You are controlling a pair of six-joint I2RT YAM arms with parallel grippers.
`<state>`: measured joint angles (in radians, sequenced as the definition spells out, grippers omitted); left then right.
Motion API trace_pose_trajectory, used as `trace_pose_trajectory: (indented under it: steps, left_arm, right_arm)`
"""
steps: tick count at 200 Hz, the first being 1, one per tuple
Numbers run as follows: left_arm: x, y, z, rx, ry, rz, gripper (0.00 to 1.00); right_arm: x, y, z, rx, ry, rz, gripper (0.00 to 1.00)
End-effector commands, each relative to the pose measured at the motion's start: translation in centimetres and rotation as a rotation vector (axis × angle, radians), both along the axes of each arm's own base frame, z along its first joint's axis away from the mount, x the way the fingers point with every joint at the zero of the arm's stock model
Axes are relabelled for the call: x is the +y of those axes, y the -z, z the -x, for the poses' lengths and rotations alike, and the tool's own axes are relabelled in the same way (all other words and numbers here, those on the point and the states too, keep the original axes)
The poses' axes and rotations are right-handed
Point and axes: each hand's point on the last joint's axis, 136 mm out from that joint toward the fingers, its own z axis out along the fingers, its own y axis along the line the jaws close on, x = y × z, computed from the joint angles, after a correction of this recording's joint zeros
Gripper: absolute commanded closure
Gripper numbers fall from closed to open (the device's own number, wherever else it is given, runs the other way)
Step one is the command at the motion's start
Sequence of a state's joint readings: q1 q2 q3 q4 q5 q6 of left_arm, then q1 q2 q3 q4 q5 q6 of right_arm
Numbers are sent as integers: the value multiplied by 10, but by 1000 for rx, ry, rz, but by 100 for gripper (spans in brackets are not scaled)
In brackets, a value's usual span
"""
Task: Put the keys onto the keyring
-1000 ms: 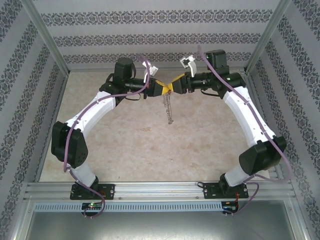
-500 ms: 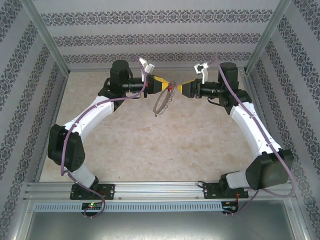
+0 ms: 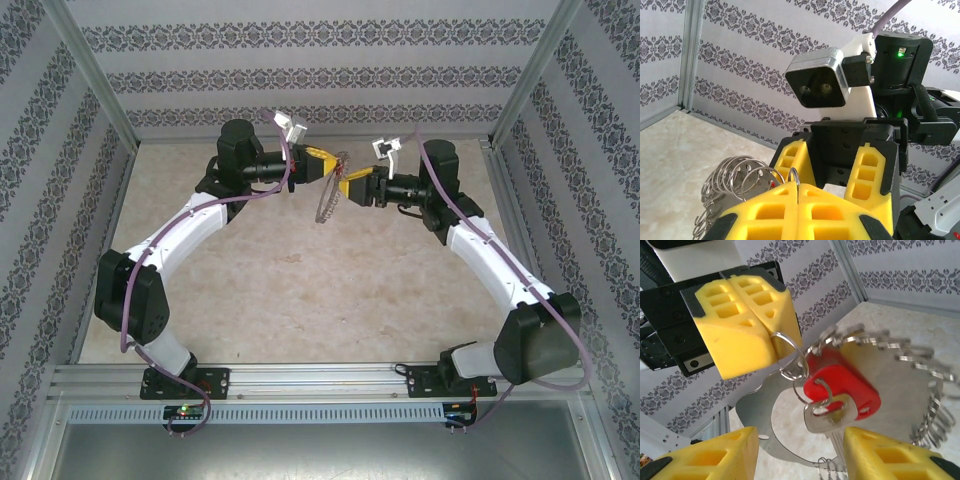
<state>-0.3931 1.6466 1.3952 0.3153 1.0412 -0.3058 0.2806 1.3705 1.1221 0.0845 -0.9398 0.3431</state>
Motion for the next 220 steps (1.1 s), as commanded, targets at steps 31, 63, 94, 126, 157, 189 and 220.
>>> trace_pose_trajectory:
  steps: [31,63,94,126,157,189,220]
  left_arm:
    - [3,-45,12,-119,3,74,100]
    - [3,-49,13,-124,-1,90,100]
    - [3,-51,12,-126,-3,95,100]
    - [4,-51,12,-128,-9,94,100]
    - [3,-49,10,-123,-7,89,100]
    - [2,-48,13,-119,17,84,100]
    - [0,-46,17,-113,43,77,100]
  right_arm:
    - [11,1,-8,-67,33,20,69]
    - [17,5,-4,-57,10,22,95]
    - [32,4,7,-54,-61,21,100]
    - [43,11,24,-26,-161,43,100]
    - [17,-5,32,-40,-188,8,86]
    - [-15,-39,37,-117,-142,-27,77]
    - [-23,-58,19,-141,-84,-49,59]
